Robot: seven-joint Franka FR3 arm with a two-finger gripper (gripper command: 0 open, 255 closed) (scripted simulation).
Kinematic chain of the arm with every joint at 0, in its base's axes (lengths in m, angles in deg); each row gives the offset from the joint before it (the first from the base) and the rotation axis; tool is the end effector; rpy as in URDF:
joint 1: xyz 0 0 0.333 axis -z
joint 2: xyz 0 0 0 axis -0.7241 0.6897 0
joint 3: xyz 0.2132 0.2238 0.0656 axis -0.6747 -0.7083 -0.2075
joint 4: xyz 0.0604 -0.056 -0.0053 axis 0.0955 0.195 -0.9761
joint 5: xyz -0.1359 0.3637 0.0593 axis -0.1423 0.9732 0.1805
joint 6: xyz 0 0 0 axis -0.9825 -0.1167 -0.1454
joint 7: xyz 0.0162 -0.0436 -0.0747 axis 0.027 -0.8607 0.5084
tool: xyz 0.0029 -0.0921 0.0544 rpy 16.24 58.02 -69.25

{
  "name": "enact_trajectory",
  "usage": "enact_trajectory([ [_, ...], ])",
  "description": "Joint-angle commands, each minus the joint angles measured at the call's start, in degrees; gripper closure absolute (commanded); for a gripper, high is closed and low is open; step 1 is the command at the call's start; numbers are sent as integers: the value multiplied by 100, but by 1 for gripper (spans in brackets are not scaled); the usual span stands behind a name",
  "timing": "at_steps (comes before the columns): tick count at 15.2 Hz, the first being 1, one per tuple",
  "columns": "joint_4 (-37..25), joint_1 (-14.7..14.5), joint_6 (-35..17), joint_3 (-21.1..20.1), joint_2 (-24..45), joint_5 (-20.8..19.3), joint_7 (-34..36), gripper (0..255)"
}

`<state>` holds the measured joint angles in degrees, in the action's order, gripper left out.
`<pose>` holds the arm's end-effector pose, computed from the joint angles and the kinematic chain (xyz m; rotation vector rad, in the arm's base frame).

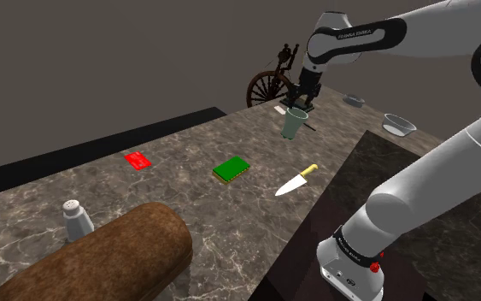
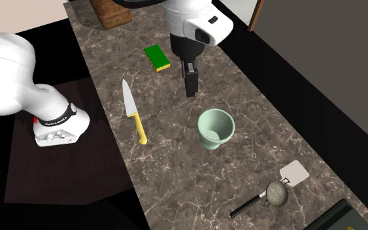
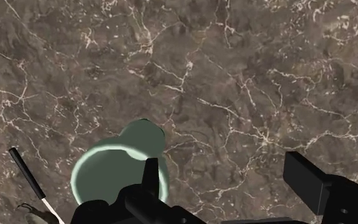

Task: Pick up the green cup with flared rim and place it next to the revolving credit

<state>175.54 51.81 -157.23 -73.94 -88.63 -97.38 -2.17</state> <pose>0.4719 -0.1640 0.4715 3.0218 -0.3131 0.0154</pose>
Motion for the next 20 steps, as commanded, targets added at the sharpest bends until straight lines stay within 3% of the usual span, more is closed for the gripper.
enact_trajectory([
  [1,-207,41,-196,85,416,37,-82,0],
  [7,-972,214,-585,278,1626,247,-363,0],
  [14,-719,262,-1087,292,1877,293,-398,0],
  [20,-701,266,-1128,293,1900,297,-401,0],
])
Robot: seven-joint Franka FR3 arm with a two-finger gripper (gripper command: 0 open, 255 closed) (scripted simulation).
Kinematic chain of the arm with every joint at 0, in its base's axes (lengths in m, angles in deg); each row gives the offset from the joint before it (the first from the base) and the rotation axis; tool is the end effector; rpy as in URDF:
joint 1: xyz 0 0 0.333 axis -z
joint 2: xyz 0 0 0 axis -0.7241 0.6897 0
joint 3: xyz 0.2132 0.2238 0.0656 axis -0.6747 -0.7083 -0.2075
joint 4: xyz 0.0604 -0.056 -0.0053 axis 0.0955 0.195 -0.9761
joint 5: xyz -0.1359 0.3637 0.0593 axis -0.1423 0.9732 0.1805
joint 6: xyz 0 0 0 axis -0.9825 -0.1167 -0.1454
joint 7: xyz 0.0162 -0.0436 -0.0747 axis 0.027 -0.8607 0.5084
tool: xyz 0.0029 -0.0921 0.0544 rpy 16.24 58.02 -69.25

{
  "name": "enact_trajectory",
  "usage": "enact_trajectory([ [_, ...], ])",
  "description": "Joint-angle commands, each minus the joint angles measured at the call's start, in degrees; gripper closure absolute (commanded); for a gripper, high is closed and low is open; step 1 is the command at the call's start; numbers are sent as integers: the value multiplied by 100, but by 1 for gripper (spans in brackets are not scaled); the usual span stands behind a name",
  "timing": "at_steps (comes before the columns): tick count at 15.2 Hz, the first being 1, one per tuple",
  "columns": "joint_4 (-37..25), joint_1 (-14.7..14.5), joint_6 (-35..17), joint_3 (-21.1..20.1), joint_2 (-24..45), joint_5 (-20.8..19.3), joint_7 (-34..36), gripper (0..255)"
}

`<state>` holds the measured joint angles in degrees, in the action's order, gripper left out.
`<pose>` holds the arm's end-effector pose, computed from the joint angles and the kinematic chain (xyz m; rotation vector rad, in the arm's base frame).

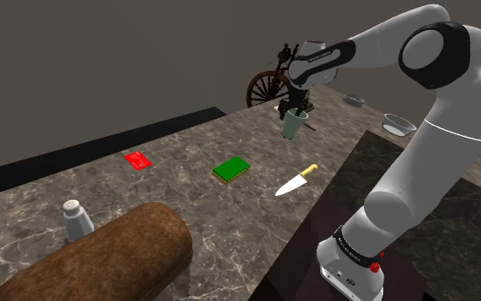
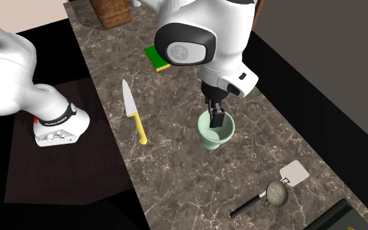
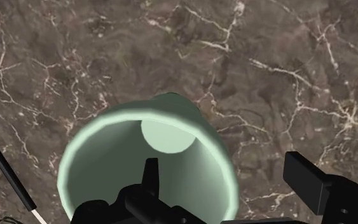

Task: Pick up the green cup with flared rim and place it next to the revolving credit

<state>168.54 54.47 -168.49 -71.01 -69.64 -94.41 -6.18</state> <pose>0.5294 -0.2284 0.3721 2.9979 -0.3591 -0.0142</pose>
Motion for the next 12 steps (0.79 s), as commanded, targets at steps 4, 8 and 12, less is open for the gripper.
enact_trajectory([
  [4,0,0,-1,0,1,0,0,255],
  [8,1,0,0,0,-1,0,1,255],
  [12,-1,0,-2,0,2,1,-1,255],
])
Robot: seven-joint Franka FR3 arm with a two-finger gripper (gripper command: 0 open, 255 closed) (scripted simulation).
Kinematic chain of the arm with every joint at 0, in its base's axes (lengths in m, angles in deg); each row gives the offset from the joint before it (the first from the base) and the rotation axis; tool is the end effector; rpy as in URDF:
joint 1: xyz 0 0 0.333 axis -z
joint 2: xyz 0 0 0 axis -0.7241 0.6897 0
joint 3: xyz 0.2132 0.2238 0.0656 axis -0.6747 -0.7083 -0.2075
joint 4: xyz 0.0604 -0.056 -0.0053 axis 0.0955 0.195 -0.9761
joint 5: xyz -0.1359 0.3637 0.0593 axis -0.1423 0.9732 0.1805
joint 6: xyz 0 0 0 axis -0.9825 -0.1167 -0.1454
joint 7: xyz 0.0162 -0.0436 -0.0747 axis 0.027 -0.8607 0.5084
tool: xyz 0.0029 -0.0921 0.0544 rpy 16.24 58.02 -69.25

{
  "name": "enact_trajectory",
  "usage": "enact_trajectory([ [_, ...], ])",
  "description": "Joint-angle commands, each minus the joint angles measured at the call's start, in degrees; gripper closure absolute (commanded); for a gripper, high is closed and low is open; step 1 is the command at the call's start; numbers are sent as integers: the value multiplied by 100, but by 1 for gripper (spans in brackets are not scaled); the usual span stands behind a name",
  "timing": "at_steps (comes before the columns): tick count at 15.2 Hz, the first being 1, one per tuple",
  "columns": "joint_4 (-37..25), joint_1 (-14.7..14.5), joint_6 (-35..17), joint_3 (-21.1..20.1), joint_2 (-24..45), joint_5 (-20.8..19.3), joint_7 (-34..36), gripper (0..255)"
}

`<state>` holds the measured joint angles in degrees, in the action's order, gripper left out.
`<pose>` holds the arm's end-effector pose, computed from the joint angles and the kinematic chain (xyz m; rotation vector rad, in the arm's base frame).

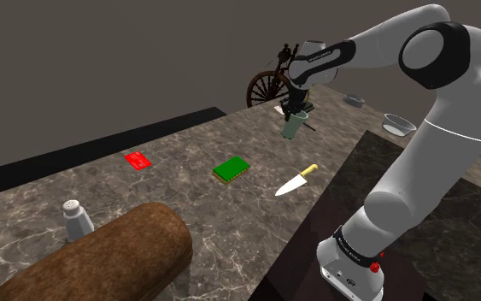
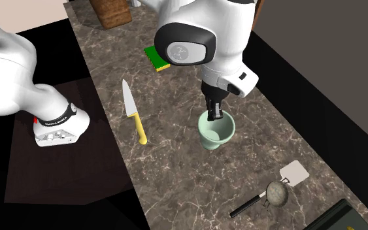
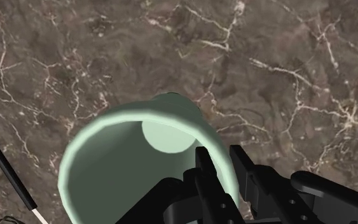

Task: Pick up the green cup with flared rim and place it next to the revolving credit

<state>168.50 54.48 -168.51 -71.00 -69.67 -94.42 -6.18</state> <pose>0.5295 -0.2286 0.3728 2.9974 -0.3594 -0.0120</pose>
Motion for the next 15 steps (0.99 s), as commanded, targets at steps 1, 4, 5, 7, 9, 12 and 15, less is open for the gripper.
enact_trajectory([
  [1,-30,-3,72,0,-34,-5,-2,255],
  [4,-142,-12,287,1,-140,-23,-7,255],
  [5,-181,-14,359,1,-174,-29,-9,255],
  [7,-264,-19,503,1,-237,-38,-14,255],
  [9,-351,-24,648,0,-296,-47,-20,255],
  [12,-492,-30,866,-1,-376,-58,-30,255],
  [15,-644,-36,1086,-3,-445,-66,-42,255],
])
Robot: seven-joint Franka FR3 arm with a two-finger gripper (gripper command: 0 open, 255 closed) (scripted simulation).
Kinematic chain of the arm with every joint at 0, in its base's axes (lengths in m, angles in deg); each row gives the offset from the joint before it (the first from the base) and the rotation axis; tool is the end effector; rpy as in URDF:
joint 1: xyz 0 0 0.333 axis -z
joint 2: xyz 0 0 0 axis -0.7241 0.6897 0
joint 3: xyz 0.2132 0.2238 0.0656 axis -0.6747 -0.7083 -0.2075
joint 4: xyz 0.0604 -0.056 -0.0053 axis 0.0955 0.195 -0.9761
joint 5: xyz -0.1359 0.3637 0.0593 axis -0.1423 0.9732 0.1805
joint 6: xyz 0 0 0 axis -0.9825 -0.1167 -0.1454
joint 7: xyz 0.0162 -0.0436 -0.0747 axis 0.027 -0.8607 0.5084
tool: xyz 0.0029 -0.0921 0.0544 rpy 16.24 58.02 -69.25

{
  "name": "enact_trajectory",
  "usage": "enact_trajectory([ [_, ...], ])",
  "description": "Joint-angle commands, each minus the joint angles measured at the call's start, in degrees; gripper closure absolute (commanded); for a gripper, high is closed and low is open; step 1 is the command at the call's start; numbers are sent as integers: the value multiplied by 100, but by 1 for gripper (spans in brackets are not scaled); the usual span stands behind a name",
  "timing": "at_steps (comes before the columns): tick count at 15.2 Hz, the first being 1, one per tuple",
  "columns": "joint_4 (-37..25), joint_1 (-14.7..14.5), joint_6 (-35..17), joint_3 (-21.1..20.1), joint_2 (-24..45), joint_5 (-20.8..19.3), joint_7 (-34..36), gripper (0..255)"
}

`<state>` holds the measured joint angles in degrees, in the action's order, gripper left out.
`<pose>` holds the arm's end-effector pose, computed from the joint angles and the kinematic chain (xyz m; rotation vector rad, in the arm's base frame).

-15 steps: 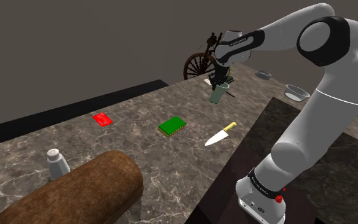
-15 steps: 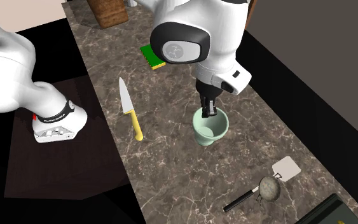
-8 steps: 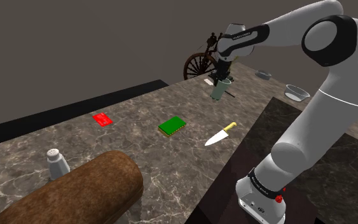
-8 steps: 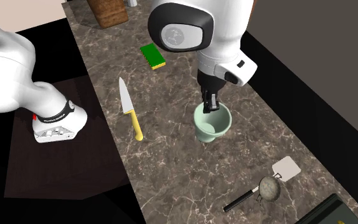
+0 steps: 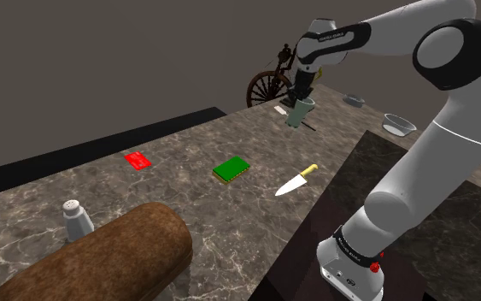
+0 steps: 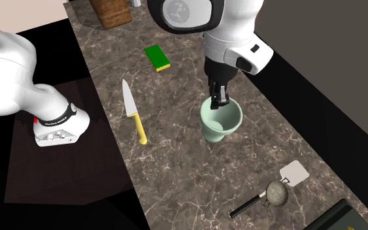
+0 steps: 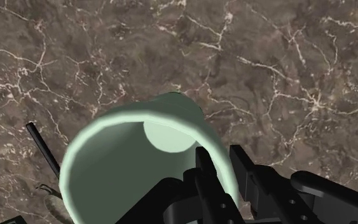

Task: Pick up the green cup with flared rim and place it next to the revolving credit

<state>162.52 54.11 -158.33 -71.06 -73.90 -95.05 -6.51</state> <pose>0.5298 -0.2279 0.4463 2.9979 -0.3589 -0.0139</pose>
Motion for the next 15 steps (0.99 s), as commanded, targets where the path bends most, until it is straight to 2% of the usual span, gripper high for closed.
enact_trajectory([
  [1,-100,-1,141,1,-43,-5,-14,255],
  [15,-988,-18,1184,-11,-206,-7,-99,255],
])
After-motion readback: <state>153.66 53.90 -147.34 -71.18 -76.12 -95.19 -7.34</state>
